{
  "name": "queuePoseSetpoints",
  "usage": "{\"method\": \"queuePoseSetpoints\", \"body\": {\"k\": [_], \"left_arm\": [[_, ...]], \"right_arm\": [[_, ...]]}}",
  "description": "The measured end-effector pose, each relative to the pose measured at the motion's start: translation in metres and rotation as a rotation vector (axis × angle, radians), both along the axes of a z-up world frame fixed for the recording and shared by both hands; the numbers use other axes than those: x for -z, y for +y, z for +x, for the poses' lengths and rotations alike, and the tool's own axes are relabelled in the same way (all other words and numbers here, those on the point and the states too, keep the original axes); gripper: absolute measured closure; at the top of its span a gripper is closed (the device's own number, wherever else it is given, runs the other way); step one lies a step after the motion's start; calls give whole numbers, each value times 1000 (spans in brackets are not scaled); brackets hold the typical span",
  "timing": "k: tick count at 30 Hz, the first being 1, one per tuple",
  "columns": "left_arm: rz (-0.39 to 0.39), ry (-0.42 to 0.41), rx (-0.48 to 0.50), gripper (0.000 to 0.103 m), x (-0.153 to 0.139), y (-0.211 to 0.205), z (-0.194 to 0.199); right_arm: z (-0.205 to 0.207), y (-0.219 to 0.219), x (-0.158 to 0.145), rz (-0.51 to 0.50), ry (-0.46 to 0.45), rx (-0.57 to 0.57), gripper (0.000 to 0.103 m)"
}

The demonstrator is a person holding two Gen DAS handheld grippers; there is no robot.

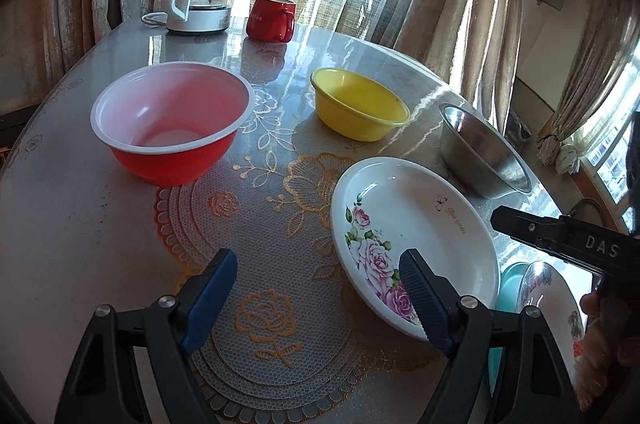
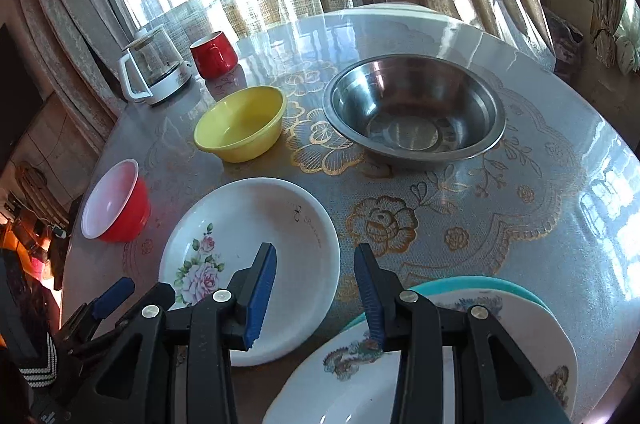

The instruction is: Organize plates and bowls

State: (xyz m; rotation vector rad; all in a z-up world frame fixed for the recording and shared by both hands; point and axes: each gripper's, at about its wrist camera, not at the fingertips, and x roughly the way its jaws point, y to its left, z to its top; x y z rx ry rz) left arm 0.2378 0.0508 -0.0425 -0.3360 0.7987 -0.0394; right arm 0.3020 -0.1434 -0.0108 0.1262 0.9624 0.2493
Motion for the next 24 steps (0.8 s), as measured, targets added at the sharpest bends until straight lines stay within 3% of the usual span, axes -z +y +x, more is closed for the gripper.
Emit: {"method": "queuePoseSetpoints", "body": {"k": [6, 9, 11, 13, 18, 24], "left_arm": [[26, 31, 24, 43, 7, -5, 5], [15, 32, 36, 44, 8, -5, 5], [3, 31, 41, 49, 8, -4, 6], [-45, 32, 69, 64, 8, -3, 7], [-56, 31, 90, 66, 6, -3, 7], [-89, 52, 90, 61, 8, 3, 11]], "right_arm": [[23, 6, 17, -45, 56, -29, 62], [30, 6, 24, -32, 87, -27, 63], [34, 9, 28, -35, 99, -36, 68], [36, 12, 31, -43, 106, -49, 75], [39, 15, 35, -54, 114, -35, 76], [39, 17, 37, -63, 115, -37, 76]]}}
